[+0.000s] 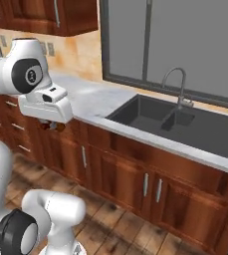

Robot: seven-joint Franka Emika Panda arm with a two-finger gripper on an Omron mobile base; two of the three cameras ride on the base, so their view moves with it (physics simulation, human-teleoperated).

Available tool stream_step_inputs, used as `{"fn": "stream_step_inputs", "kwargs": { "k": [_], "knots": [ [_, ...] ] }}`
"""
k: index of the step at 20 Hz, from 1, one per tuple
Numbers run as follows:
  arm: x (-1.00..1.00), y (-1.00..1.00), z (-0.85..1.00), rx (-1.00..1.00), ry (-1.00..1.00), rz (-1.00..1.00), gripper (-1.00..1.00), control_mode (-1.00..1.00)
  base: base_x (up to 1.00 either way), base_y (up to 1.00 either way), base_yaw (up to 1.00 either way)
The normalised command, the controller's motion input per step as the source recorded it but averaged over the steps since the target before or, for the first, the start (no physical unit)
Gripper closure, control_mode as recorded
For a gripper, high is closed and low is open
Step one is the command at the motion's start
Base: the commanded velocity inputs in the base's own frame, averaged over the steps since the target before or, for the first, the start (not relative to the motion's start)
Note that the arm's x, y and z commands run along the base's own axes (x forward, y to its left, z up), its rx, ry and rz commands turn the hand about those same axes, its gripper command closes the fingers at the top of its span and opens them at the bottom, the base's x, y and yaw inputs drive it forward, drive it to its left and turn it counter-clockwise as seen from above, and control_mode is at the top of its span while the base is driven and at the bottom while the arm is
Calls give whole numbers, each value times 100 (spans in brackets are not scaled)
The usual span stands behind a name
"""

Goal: Retrieve the chicken drumstick from the fridge and place it on the cutting board.

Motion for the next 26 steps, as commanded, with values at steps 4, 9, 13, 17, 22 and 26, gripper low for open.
{"fn": "stream_step_inputs", "kwargs": {
  "k": [4, 9, 13, 17, 22, 26],
  "knots": [
    [0, 0, 0, 0, 0, 0, 100, 100, 53, 100, -35],
    [0, 0, 0, 0, 0, 0, 100, 100, 56, 100, -34],
    [0, 0, 0, 0, 0, 0, 100, 100, 54, 100, -34],
    [0, 0, 0, 0, 0, 0, 100, 100, 57, 100, -34],
    [0, 0, 0, 0, 0, 0, 100, 100, 41, 100, -28],
    [0, 0, 0, 0, 0, 0, 100, 100, 28, 100, -22]
  ]
}}
